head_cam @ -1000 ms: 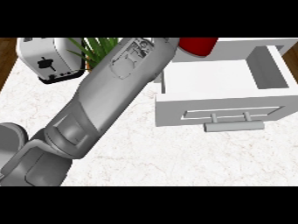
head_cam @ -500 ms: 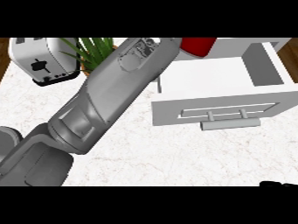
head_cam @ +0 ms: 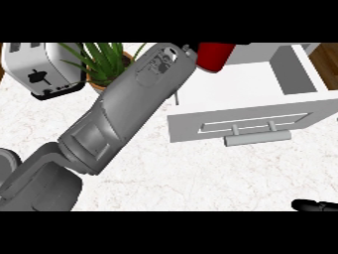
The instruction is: Pick up the can, place it into the drawer and close the drawer
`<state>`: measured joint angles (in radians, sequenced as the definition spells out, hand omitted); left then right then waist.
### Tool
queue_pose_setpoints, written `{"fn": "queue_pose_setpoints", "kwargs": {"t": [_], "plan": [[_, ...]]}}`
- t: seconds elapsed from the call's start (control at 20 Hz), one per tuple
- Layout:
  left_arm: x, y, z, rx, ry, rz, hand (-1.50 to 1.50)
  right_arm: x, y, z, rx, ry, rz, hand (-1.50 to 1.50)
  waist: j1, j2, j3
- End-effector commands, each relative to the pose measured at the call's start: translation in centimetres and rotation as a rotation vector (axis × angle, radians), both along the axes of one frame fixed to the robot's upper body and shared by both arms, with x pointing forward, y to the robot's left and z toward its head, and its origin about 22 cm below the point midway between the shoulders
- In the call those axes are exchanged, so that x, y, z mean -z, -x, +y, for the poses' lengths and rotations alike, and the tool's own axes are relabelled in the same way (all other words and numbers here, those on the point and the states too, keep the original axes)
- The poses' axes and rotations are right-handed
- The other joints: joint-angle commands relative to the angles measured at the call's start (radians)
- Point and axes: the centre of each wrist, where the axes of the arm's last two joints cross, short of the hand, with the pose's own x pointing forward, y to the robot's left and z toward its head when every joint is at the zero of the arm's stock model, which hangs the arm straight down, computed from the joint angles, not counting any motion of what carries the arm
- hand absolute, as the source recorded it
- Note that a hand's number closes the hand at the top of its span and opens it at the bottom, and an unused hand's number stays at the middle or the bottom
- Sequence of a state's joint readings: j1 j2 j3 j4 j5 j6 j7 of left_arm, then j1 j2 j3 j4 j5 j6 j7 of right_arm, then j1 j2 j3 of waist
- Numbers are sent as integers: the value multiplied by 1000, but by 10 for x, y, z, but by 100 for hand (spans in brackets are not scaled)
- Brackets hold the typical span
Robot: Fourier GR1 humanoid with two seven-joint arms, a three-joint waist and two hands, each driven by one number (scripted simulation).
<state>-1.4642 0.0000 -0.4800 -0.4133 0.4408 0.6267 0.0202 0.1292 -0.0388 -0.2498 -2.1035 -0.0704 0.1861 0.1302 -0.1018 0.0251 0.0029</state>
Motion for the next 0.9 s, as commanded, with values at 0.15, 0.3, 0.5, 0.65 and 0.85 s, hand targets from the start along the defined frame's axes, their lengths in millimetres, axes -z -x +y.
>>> {"fn": "queue_pose_setpoints", "kwargs": {"t": [0.15, 0.3, 0.5, 0.65, 0.85], "plan": [[0, 0, -3, 16, -40, -18, 150, -4, -11, 7, -6, 19, -31, -150, -4, 3, 0], [22, 0, 4, -15, -92, -37, 150, -12, -8, 17, -11, 12, -27, -150, -15, 3, -1], [22, 2, 0, -87, -71, -13, -150, -12, -4, -5, -45, 12, -17, -150, -40, 2, 1], [30, 1, 4, -112, -62, -20, -150, -12, -5, 4, -37, 29, -38, -150, -48, 8, 1], [35, 0, 7, -134, -69, -35, -150, -14, -1, -1, -39, 26, -38, -150, -44, 6, 0]]}}
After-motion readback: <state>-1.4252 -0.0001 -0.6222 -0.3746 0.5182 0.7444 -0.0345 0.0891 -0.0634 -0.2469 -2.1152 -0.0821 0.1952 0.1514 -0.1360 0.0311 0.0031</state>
